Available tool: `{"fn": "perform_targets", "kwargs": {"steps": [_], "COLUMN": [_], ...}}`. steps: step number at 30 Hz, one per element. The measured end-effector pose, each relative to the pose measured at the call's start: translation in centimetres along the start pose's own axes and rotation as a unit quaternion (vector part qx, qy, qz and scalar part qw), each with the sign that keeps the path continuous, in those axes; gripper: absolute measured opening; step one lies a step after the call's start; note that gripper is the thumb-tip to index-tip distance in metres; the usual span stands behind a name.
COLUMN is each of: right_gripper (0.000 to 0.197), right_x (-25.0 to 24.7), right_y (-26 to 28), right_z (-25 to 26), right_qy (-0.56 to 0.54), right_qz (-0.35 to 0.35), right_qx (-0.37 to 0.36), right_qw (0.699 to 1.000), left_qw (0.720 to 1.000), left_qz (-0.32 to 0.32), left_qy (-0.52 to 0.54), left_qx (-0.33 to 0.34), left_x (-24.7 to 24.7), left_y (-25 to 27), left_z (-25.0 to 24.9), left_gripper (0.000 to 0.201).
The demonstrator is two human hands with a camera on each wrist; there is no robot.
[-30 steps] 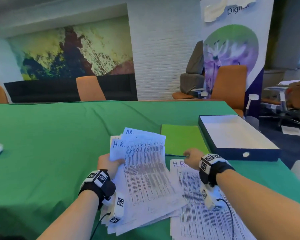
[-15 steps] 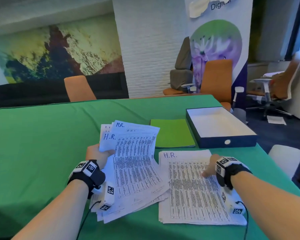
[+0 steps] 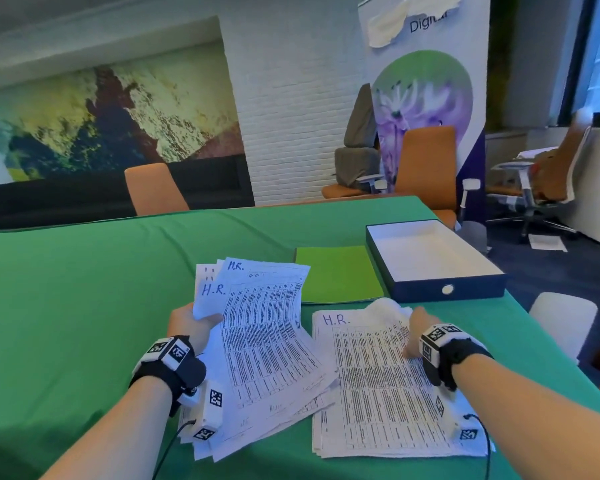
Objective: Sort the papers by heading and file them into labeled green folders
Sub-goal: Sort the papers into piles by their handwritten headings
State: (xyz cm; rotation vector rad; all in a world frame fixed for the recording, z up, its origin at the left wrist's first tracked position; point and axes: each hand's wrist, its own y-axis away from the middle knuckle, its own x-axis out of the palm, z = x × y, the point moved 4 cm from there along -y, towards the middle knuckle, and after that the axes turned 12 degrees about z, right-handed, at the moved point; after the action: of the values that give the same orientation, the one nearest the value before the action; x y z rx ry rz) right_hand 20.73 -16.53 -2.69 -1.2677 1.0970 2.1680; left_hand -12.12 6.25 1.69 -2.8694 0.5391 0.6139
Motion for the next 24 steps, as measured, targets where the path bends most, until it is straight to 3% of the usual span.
{"fn": "perform_targets", "kwargs": {"steps": [2,5,8,11,14,16,24], "right_gripper": [0.062,0.033,0.009,0.008,0.012,0.010,0.014], "right_x": [-0.3,-1.8,-4.7,-7.4,-9.4,-10.3,-10.5], "right_y": [-0.6,-0.8,-0.5,-0.4,0.1,0.3,0.1], "right_z": [0.6,2.0,3.5,5.0,6.4,7.2,13.4], "right_qy": [-0.021,-0.028,-0.106,-0.205,-0.287,-0.293,-0.147], "right_qz": [-0.003,-0.042,-0.119,-0.175,-0.198,-0.204,-0.168], "right_qx": [-0.021,-0.077,-0.144,-0.208,-0.273,-0.299,-0.327], "right_qw": [1.000,0.996,0.977,0.940,0.897,0.885,0.918], "left_qw": [1.000,1.000,0.999,0.999,0.998,0.998,0.985], "left_qz": [0.005,0.017,0.029,0.033,0.039,0.051,0.097], "left_qy": [-0.003,-0.007,0.015,0.030,0.040,0.042,0.136], "left_qx": [-0.013,-0.023,-0.024,-0.015,-0.018,-0.023,-0.040], "left_x": [-0.2,-0.3,-0.3,-0.3,-0.5,-0.7,-0.3], "left_y": [-0.1,-0.1,0.0,-0.2,-0.8,-1.3,-2.9], "left_z": [0.6,1.2,1.2,1.4,1.9,2.6,3.9], "left_gripper": [0.033,0.025,0.013,0.032,0.030,0.027,0.053]}}
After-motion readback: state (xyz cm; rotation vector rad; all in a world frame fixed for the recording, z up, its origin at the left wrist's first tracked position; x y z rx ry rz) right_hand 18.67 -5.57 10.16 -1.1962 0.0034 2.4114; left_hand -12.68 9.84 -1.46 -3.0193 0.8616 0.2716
